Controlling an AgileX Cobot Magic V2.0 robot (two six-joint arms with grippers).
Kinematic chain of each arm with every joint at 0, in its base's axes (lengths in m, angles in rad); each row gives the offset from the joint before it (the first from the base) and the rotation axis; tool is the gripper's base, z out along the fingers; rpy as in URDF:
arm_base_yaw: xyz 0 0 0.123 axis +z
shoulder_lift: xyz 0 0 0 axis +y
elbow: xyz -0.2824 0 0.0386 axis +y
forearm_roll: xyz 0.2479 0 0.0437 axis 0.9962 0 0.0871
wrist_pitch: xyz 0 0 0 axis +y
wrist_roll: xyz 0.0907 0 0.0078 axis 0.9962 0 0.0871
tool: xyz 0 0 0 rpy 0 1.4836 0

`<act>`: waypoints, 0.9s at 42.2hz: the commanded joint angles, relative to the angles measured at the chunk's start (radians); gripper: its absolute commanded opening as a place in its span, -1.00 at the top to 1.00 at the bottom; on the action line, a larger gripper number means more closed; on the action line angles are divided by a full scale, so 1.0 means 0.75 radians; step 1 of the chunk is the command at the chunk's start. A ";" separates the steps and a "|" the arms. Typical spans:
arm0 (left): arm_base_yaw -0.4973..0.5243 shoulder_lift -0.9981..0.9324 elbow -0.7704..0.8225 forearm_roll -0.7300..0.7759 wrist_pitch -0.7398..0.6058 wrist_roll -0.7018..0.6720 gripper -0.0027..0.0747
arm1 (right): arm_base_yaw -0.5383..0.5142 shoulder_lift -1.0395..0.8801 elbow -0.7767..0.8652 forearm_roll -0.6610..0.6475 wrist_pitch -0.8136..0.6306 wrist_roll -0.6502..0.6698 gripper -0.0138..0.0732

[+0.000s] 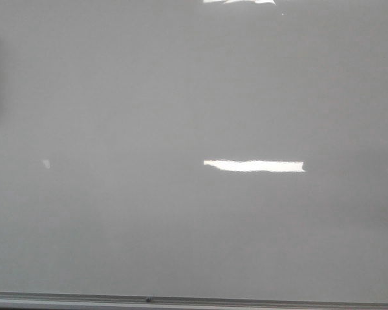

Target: Write number 4 on whiteboard

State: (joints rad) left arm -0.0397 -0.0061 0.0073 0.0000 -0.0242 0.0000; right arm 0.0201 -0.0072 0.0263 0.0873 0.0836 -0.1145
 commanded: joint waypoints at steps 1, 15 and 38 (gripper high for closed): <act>0.001 -0.018 0.006 -0.013 -0.106 -0.011 0.98 | -0.008 -0.030 -0.018 -0.010 -0.104 0.000 0.84; 0.001 -0.018 0.006 -0.013 -0.106 -0.011 0.98 | -0.008 -0.030 -0.018 -0.010 -0.104 0.000 0.84; 0.001 -0.018 0.006 -0.013 -0.114 -0.011 0.98 | -0.008 -0.030 -0.018 -0.010 -0.161 0.000 0.84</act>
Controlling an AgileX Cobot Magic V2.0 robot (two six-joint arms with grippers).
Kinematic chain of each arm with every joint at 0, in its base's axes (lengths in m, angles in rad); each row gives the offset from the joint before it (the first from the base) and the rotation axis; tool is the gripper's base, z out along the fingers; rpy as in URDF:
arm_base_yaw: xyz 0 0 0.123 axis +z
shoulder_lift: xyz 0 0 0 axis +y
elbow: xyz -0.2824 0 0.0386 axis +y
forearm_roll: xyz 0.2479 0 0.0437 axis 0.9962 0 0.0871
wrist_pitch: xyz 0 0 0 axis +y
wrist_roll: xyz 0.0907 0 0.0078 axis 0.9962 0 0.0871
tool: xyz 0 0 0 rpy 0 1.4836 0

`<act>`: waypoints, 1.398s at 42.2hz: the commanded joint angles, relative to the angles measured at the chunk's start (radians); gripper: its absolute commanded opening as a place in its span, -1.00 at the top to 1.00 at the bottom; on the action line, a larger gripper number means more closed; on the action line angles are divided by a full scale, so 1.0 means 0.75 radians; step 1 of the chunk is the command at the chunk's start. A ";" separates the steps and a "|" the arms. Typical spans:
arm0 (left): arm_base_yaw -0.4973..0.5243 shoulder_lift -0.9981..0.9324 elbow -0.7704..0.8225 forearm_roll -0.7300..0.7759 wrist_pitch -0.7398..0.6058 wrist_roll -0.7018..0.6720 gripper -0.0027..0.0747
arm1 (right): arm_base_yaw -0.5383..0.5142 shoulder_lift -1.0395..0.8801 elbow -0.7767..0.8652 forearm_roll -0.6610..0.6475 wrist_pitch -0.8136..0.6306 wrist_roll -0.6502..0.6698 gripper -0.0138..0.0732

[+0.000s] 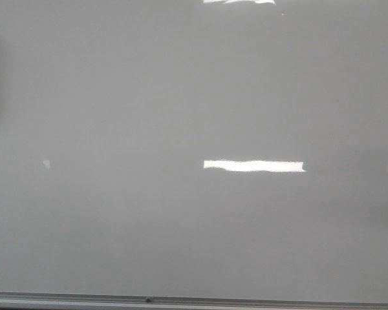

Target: Write number 4 on whiteboard

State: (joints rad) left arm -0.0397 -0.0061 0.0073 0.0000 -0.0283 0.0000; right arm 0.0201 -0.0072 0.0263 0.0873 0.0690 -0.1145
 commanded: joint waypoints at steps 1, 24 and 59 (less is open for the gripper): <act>0.001 -0.018 0.006 -0.013 -0.112 -0.011 0.98 | -0.008 -0.030 -0.018 -0.010 -0.142 0.000 0.84; 0.001 0.020 -0.353 0.000 -0.078 -0.011 0.98 | -0.008 -0.015 -0.371 0.021 0.078 0.001 0.84; 0.001 0.599 -0.921 0.000 0.567 0.000 0.98 | -0.008 0.654 -0.956 0.023 0.601 0.001 0.84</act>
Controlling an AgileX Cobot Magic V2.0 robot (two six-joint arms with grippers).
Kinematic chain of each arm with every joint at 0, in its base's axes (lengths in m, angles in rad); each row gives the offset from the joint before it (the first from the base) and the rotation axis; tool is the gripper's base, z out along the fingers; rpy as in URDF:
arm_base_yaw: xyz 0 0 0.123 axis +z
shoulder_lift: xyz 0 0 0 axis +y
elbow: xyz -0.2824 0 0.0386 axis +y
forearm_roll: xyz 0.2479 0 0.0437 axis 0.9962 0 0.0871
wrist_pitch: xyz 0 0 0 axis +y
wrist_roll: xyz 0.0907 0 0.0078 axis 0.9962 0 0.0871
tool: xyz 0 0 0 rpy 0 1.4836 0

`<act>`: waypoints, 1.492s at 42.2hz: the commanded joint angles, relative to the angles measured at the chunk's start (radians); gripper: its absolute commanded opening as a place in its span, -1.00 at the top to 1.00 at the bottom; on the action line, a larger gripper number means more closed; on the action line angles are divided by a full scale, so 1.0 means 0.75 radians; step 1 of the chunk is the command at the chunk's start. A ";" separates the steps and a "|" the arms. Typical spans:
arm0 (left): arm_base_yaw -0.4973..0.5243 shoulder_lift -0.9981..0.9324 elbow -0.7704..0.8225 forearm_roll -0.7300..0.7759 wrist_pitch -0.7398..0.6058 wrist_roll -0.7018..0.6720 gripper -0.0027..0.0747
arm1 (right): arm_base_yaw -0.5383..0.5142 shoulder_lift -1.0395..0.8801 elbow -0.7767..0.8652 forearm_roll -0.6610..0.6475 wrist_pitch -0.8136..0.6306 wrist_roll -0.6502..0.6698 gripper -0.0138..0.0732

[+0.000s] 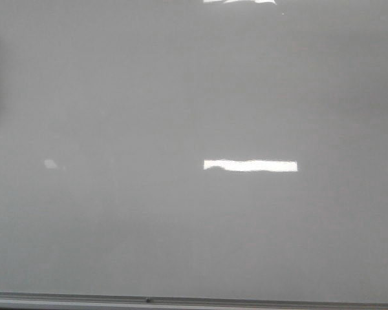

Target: Write number 4 on whiteboard

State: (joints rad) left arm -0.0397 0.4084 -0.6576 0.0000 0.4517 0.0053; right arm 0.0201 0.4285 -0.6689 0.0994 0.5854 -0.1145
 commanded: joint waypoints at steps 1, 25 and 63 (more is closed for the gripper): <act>0.001 0.053 -0.035 0.000 -0.064 -0.007 0.98 | -0.008 0.094 -0.029 0.006 -0.087 0.001 0.84; 0.001 0.181 -0.035 -0.042 -0.002 -0.007 0.65 | -0.008 0.331 -0.029 0.006 -0.079 0.001 0.54; 0.001 0.919 -0.122 -0.144 -0.312 -0.026 -0.55 | -0.008 0.331 -0.029 0.006 -0.079 0.001 -0.58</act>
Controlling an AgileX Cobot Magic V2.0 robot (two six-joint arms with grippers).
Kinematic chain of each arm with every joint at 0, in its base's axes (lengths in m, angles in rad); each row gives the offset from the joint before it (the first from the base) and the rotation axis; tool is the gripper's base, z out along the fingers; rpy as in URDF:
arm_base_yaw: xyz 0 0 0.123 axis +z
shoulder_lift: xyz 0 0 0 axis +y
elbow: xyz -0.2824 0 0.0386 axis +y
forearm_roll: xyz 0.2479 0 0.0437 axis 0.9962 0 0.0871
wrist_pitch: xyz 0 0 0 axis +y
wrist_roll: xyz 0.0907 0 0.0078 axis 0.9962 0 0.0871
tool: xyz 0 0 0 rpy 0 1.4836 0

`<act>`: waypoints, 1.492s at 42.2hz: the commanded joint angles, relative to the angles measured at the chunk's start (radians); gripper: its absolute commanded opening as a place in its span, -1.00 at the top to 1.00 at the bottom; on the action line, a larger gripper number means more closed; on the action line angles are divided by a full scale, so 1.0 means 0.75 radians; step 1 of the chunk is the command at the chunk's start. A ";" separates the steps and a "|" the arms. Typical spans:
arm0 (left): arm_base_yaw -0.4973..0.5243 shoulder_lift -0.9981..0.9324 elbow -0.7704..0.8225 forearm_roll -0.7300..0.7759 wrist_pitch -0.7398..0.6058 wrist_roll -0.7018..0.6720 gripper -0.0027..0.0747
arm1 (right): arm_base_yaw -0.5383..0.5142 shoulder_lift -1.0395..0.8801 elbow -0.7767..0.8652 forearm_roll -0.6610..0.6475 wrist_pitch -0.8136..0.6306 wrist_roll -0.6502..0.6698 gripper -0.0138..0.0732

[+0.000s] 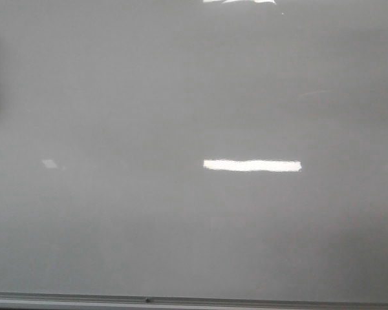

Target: Write number 4 on whiteboard

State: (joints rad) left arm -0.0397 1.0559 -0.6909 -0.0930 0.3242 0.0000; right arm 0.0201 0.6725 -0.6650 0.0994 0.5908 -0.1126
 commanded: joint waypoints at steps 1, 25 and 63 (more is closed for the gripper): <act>0.001 0.076 -0.087 -0.020 -0.149 -0.019 -0.53 | -0.008 0.006 -0.034 0.006 -0.086 -0.002 -0.58; 0.001 0.472 -0.327 -0.020 -0.222 -0.019 -0.12 | -0.008 0.006 -0.034 0.006 -0.086 -0.002 -0.58; 0.001 0.558 -0.353 -0.020 -0.284 -0.019 0.78 | -0.008 0.006 -0.034 0.006 -0.106 -0.002 -0.58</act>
State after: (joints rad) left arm -0.0397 1.5100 -0.9220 -0.0983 0.1696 -0.0052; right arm 0.0201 0.6725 -0.6650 0.0994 0.5908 -0.1126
